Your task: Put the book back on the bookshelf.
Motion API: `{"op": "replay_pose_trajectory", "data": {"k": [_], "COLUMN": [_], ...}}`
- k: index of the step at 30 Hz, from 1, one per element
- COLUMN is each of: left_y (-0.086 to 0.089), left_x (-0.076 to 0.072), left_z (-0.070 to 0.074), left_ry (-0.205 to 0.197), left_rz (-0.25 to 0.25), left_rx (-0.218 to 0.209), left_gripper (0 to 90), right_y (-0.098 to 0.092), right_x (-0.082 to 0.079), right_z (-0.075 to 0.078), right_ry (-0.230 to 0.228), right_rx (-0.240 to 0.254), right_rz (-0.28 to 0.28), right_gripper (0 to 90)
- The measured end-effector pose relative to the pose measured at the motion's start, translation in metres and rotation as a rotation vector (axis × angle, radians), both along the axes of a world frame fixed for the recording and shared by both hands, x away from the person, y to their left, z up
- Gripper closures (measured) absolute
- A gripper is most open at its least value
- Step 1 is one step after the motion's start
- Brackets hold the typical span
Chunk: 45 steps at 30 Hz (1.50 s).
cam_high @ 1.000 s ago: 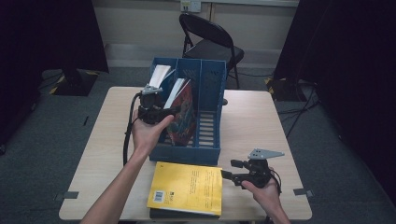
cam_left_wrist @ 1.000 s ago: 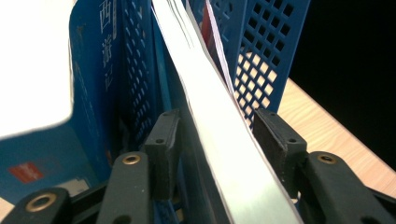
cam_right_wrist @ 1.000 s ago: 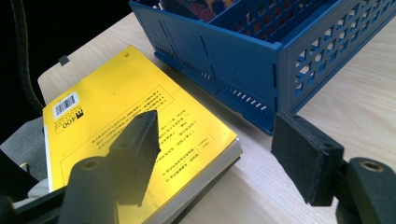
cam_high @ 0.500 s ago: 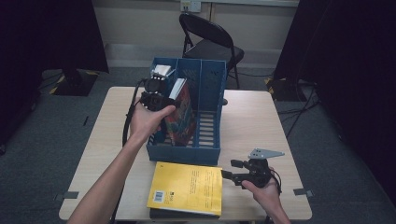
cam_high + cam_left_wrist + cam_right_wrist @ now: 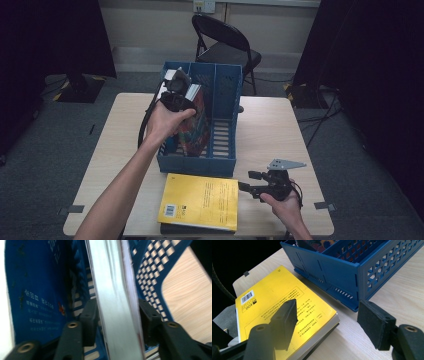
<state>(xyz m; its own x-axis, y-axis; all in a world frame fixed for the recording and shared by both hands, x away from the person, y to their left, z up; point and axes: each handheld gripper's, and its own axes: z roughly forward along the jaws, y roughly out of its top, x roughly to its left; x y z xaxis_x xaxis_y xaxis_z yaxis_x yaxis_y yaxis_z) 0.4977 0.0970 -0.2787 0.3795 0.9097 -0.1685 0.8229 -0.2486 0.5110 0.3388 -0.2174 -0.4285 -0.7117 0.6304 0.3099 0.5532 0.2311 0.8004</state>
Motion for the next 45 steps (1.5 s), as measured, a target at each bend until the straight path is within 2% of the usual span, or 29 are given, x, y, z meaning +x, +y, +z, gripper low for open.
{"op": "replay_pose_trajectory", "data": {"k": [2, 3, 5, 6, 7, 10, 11, 13, 16, 17, 19, 23, 25, 27, 28, 30, 33, 37, 41, 45], "left_y": [-0.001, -0.001, -0.001, -0.001, -0.003, -0.006, -0.007, -0.008, -0.013, -0.014, -0.016, -0.021, -0.022, -0.024, -0.025, -0.025, -0.024, -0.026, -0.023, -0.030], "left_x": [0.004, 0.007, 0.009, 0.010, 0.011, 0.012, 0.013, 0.013, 0.012, 0.012, 0.014, 0.018, 0.020, 0.022, 0.023, 0.028, 0.033, 0.042, 0.048, 0.052], "left_z": [-0.003, -0.006, -0.007, -0.007, -0.008, -0.006, -0.005, -0.004, -0.002, -0.002, -0.001, -0.001, -0.002, -0.004, -0.005, -0.004, -0.003, 0.000, 0.000, 0.001], "left_ry": [0.034, 0.077, 0.102, 0.121, 0.138, 0.155, 0.159, 0.166, 0.161, 0.147, 0.136, 0.095, 0.087, 0.047, 0.039, 0.049, 0.040, 0.059, 0.059, 0.070], "left_rz": [-0.001, 0.004, 0.005, -0.015, -0.016, -0.003, -0.014, -0.012, -0.010, -0.015, 0.010, 0.025, 0.047, 0.059, 0.073, 0.084, 0.106, 0.121, 0.152, 0.161], "left_rx": [0.019, 0.037, 0.031, 0.065, 0.076, 0.098, 0.105, 0.103, 0.102, 0.104, 0.100, 0.119, 0.112, 0.127, 0.115, 0.113, 0.099, 0.115, 0.092, 0.116], "left_gripper": [58.8, 59.9, 61.1, 63.1, 64.1, 68.9, 69.8, 72.2, 73.8, 73.9, 74.1, 74.2, 74.2, 74.2, 74.2, 74.2, 74.2, 74.1, 74.1, 74.1], "right_y": [0.000, 0.000, 0.000, -0.001, -0.001, -0.001, -0.001, 0.000, 0.000, -0.001, -0.001, -0.002, -0.003, -0.003, -0.003, -0.003, -0.002, -0.002, -0.002, -0.002], "right_x": [0.000, 0.000, 0.000, 0.000, 0.000, 0.000, 0.000, 0.000, 0.000, 0.000, 0.001, 0.000, 0.000, 0.001, 0.001, 0.000, -0.001, 0.000, -0.001, -0.001], "right_z": [0.000, 0.000, 0.001, 0.001, 0.001, 0.000, 0.000, 0.000, 0.000, 0.000, 0.000, 0.000, 0.000, 0.000, 0.000, 0.000, 0.000, -0.001, 0.000, -0.001], "right_ry": [0.001, 0.001, -0.001, -0.002, -0.001, 0.003, 0.003, 0.002, 0.004, 0.003, 0.005, 0.004, 0.004, 0.005, 0.006, 0.003, 0.004, 0.007, 0.007, 0.013], "right_rx": [0.000, -0.001, 0.000, -0.001, -0.001, -0.005, -0.007, -0.007, -0.005, -0.006, -0.008, -0.003, -0.002, -0.001, -0.002, 0.000, 0.001, 0.003, 0.004, 0.004], "right_rz": [0.000, 0.001, 0.002, 0.001, -0.001, -0.002, -0.003, 0.000, -0.001, -0.001, -0.003, -0.002, -0.003, -0.003, -0.003, 0.000, 0.002, 0.003, 0.008, 0.010], "right_gripper": [31.7, 31.7, 31.7, 31.7, 31.7, 31.8, 31.8, 31.8, 31.8, 31.8, 31.8, 31.8, 31.8, 31.8, 31.8, 31.8, 31.8, 31.7, 31.7, 31.7]}}
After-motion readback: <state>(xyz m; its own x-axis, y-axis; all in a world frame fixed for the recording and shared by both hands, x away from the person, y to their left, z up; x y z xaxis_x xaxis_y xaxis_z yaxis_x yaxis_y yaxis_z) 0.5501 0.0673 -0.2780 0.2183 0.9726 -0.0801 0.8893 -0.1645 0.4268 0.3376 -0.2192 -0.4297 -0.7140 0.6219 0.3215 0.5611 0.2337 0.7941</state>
